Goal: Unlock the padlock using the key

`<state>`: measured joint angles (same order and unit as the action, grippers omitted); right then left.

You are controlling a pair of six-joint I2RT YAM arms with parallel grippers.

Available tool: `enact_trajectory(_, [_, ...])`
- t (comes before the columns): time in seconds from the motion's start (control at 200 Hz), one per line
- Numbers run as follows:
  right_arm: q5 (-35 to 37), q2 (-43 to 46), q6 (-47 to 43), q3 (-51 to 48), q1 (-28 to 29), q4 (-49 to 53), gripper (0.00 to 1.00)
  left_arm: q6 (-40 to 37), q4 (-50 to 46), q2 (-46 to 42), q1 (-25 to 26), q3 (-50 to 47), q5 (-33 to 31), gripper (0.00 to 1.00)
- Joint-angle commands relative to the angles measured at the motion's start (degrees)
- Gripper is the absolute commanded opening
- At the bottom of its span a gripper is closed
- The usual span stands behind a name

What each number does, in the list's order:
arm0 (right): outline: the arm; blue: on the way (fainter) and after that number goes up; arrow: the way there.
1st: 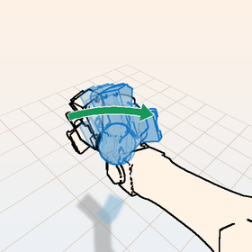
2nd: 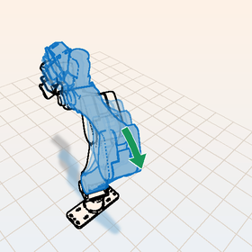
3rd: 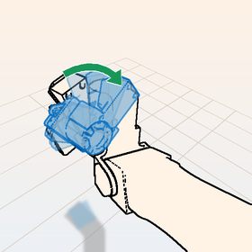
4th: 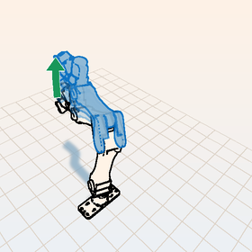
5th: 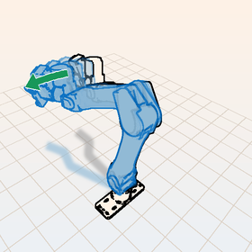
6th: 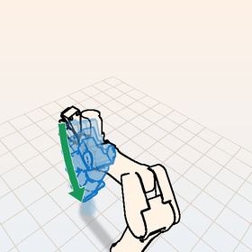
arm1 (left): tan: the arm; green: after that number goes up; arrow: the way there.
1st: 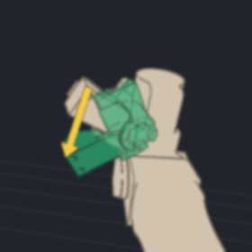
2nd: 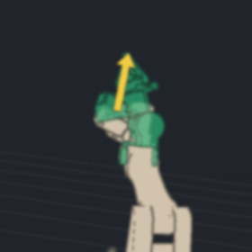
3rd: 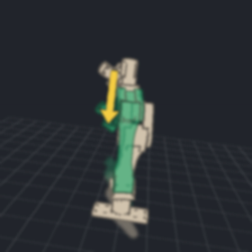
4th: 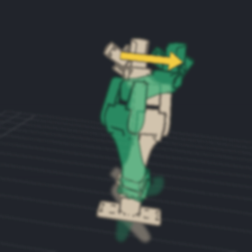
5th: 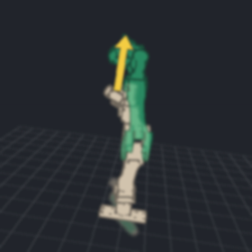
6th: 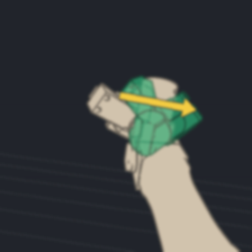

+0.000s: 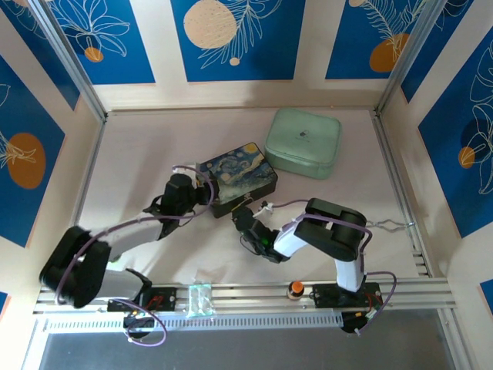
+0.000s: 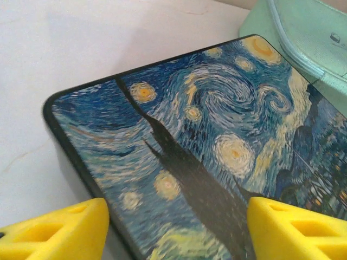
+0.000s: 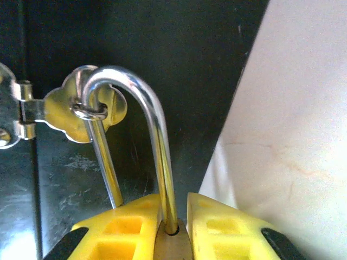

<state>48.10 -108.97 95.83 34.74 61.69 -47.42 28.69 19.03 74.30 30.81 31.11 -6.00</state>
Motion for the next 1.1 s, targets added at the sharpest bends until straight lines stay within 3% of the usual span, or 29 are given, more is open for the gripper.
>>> enact_trajectory(0.0, [3.8,-1.5,4.0,-0.8,1.0,14.5,0.03,1.0,-14.5,-5.0,-0.2,5.3,1.0,0.76])
enact_trajectory(0.15, [2.9,-4.2,7.1,-2.1,1.6,12.3,0.03,7.3,-19.8,-4.9,-0.5,6.5,-0.6,0.81])
enact_trajectory(0.28, [3.0,-4.6,6.8,-2.6,1.7,12.0,0.04,13.7,-13.2,-3.2,-0.5,1.5,-1.4,0.81])
enact_trajectory(0.54, [1.4,-6.3,4.8,-2.5,1.5,9.3,0.04,14.8,-7.4,5.4,-0.4,1.4,-1.5,0.79])
enact_trajectory(0.825, [-1.1,-5.8,0.7,-2.3,0.8,5.8,0.05,13.5,-8.0,9.3,-0.2,-2.2,-3.9,0.6])
enact_trajectory(0.91, [1.9,-6.0,2.5,-2.3,1.0,6.9,0.04,12.7,-8.1,10.5,-0.3,-3.4,-4.0,0.53])
enact_trajectory(1.096, [3.1,-8.2,0.4,-3.9,-1.6,-3.6,0.03,8.1,-9.4,13.0,0.0,-4.7,-6.2,0.44])
